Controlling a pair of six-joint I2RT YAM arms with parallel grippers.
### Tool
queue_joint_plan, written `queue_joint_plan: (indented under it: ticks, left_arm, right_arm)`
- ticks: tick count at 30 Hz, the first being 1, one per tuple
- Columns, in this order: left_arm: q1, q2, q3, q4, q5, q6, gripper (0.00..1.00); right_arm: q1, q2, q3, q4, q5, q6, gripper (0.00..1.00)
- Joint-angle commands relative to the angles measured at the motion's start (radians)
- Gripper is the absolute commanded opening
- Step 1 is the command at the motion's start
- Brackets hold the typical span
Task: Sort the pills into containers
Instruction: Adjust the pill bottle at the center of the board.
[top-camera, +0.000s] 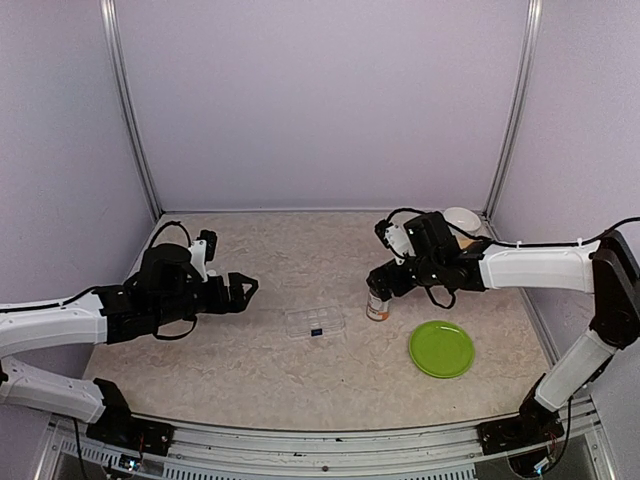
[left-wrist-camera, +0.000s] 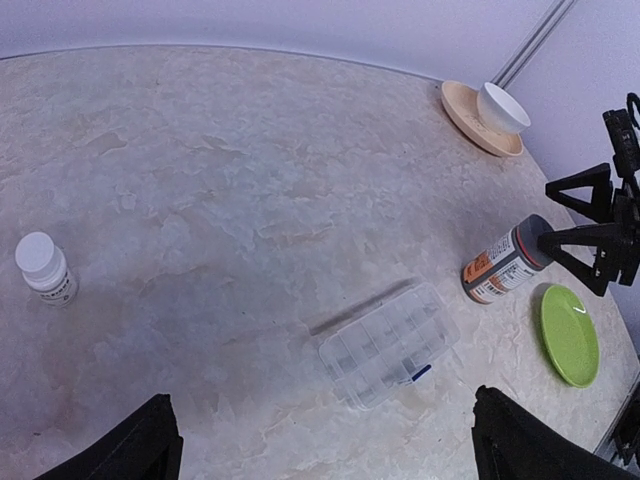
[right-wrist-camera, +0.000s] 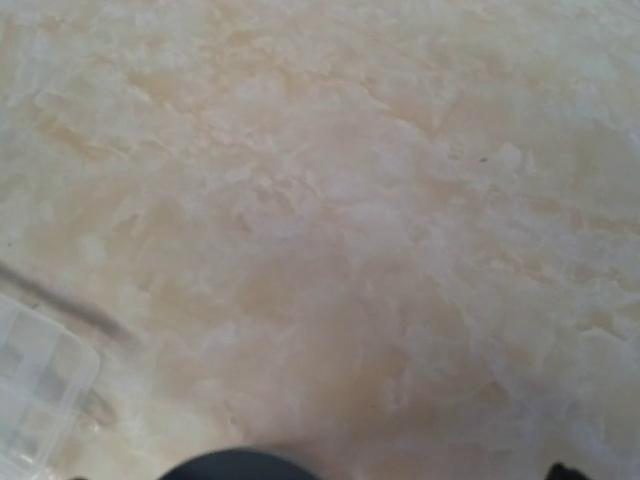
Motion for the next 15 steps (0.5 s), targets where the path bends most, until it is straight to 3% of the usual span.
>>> queue_joint_plan:
  ticks: [1,15]
  left_arm:
    - [-0.008,0.012,0.009,0.024,0.007,0.003,0.99]
    - [-0.008,0.020,0.016,0.020,0.001,0.007,0.99]
  right_arm:
    - [0.009,0.022,0.016,-0.011,0.008,0.002,0.97]
    - [0.009,0.043,-0.001,0.004,0.001,0.019,0.87]
